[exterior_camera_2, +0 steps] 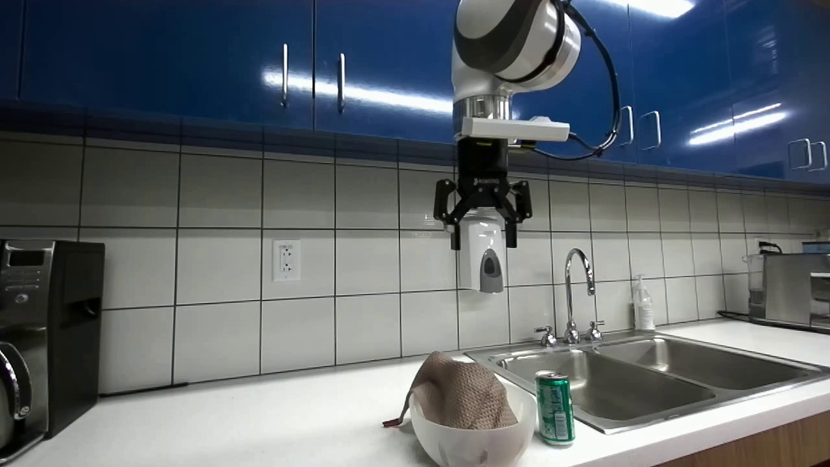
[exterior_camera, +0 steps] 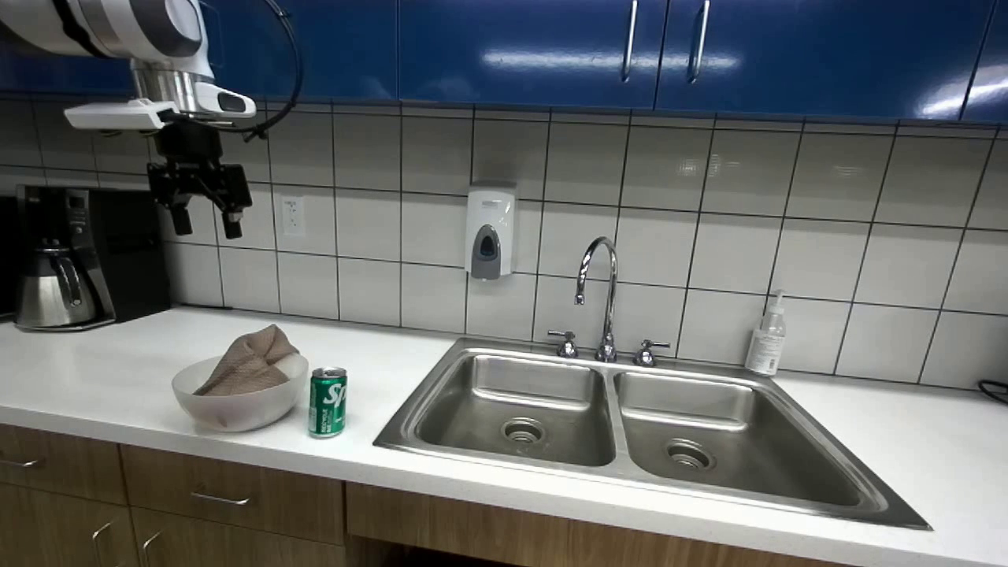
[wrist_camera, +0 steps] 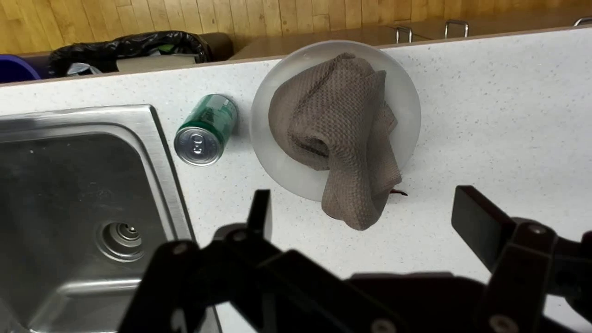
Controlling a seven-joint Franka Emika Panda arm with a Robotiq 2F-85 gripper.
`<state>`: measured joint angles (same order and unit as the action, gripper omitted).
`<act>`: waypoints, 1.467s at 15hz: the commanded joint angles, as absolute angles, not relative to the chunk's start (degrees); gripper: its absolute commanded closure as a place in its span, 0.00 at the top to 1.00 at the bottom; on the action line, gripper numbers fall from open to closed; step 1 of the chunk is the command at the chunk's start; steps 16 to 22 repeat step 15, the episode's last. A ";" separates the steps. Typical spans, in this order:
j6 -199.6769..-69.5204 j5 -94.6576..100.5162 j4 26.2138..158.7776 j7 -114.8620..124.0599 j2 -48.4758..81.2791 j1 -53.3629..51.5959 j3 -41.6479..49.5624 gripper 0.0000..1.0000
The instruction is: Put the towel in the bowl
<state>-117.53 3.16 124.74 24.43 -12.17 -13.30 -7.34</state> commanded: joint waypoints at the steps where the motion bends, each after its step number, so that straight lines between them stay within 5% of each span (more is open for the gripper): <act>1: -115.26 1.48 128.98 24.42 -18.26 -11.14 -8.99 1.00; 22: -113.00 0.22 134.81 23.70 -24.77 -9.09 -9.77 1.00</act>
